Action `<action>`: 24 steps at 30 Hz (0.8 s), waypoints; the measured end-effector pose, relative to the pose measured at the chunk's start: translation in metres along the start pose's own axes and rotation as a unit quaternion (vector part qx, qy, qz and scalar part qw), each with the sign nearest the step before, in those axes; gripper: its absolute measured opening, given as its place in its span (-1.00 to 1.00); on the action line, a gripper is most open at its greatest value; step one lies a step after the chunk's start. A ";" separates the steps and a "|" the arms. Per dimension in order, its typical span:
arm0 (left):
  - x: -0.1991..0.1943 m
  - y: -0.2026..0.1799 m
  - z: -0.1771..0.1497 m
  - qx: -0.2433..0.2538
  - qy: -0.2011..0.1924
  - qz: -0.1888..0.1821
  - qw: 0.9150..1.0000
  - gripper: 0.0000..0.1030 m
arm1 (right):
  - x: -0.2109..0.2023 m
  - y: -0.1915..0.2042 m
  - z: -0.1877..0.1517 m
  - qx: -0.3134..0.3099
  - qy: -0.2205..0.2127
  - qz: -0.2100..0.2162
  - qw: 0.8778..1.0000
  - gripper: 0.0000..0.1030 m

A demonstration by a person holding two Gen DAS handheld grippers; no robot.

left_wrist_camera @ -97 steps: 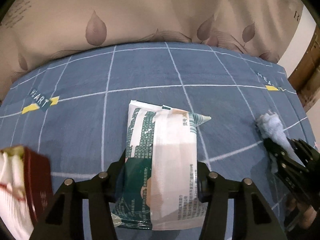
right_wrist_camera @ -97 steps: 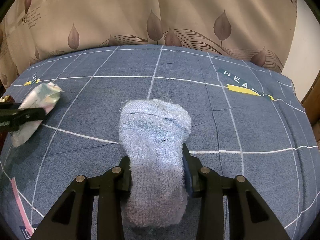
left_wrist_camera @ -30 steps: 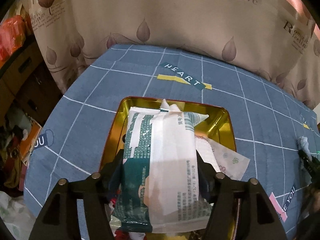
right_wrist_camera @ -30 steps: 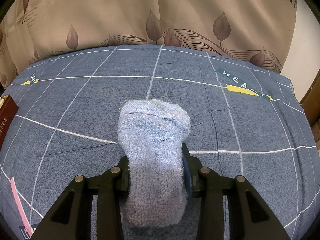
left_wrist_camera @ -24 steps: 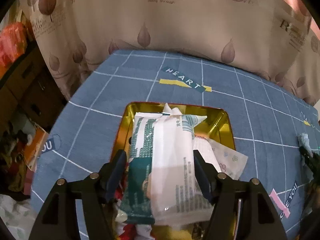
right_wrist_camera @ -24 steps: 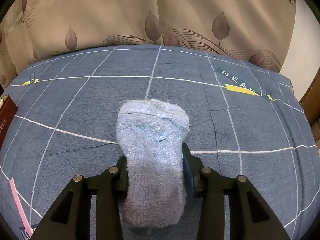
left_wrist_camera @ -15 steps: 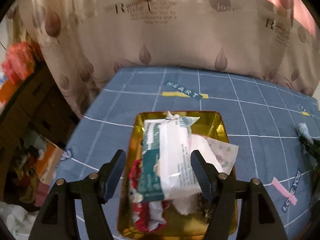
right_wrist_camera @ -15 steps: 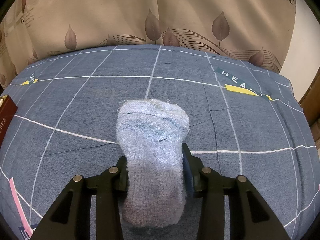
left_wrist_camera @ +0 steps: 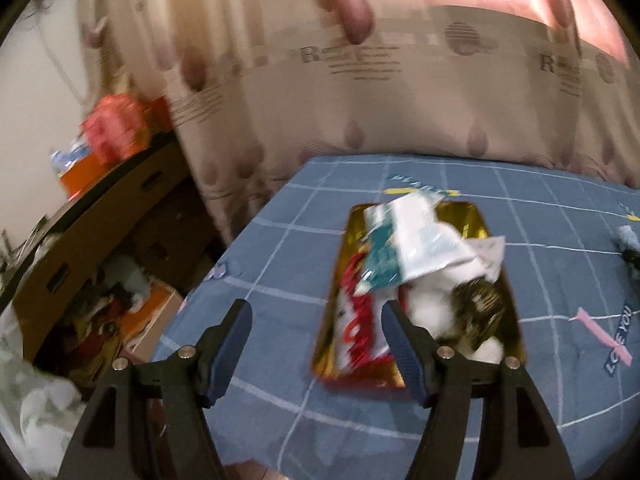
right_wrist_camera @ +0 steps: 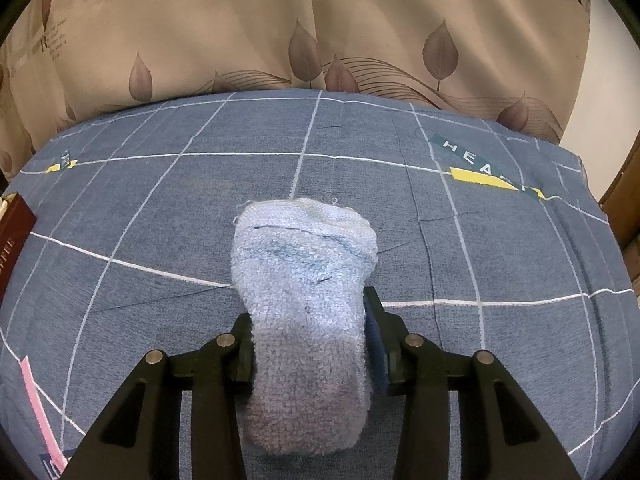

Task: Organize soft objects
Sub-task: 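Carry the blue towel with the right tool over the tin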

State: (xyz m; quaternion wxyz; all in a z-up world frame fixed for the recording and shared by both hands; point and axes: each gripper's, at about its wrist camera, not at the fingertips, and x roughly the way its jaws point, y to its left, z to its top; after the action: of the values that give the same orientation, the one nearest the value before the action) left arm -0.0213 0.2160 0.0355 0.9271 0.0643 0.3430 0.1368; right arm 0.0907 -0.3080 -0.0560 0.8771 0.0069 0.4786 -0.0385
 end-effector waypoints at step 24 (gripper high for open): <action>0.006 0.008 -0.040 -0.008 0.028 -0.016 0.999 0.34 | -0.019 0.031 -0.006 -0.008 0.008 0.002 1.000 -0.46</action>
State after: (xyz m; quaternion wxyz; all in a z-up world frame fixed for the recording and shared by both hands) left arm -0.0452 0.2268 0.0033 0.9196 0.0475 0.3689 0.1260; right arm 0.0772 -0.2758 -0.0438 0.8732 0.0008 0.4862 -0.0331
